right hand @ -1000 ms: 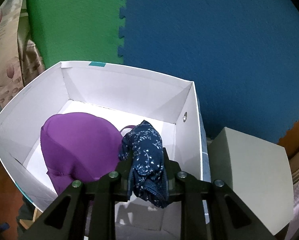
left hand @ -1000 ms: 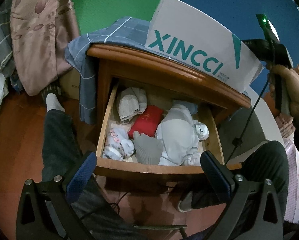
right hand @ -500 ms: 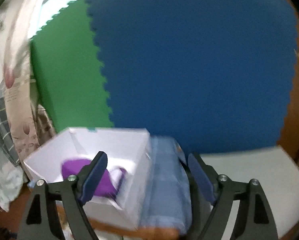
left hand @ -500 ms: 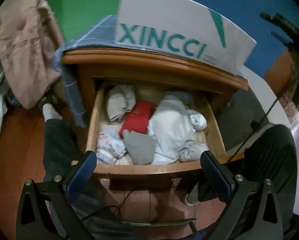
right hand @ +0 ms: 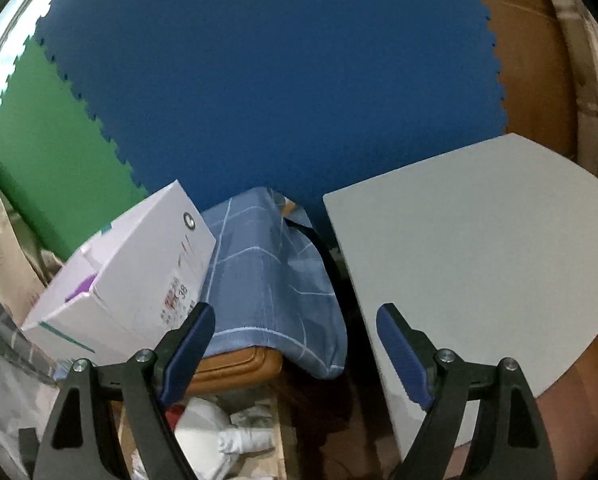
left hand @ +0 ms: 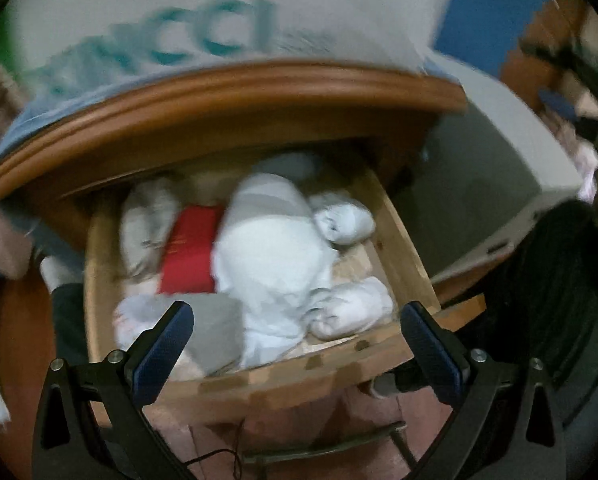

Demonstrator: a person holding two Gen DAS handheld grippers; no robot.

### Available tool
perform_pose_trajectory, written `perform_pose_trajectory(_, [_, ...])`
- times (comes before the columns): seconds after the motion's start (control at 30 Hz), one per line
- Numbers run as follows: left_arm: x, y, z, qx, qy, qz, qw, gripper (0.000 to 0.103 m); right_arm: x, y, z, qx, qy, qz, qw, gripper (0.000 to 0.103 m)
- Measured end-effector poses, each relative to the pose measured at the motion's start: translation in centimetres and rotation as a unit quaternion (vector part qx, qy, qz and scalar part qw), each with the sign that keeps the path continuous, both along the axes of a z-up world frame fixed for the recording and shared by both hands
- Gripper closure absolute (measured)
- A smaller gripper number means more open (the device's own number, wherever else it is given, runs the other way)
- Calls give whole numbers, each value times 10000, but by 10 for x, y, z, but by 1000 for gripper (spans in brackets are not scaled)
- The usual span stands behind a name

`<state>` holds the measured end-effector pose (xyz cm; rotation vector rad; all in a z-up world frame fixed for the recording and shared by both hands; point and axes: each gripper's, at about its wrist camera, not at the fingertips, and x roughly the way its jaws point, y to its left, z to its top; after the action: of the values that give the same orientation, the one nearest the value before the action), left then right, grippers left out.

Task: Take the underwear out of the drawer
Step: 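Open the right gripper to release the navy briefs in the box, then grasp a white folded garment in the drawer with the left gripper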

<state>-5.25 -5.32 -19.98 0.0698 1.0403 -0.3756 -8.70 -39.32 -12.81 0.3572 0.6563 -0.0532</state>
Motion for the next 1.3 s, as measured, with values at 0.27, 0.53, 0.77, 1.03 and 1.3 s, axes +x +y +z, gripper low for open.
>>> perform_pose_trajectory(0.27, [41, -58, -38, 895, 140, -524, 9945, 1, 4, 23, 0, -340, -32, 372, 9987, 18])
perform_pose_trajectory(0.53, [53, -118, -53, 2161, -507, -2276, 9481, 1, 2, 14, 0, -203, -35, 374, 9991, 18])
perform_pose_trajectory(0.77, [57, -130, -69, 2813, -985, -3369, 8931, 3, 4, 18, -1, -179, -35, 434, 9989, 18])
perform_pose_trajectory(1.03, [72, -156, -108, 3295, -1264, -3732, 8580, 32, 6, 32, -3, -496, 20, 630, 9968, 18])
perform_pose_trajectory(1.3, [83, -150, -102, 2902, -924, -3508, 8855, 72, 5, 26, -5, -475, 81, 558, 9973, 18])
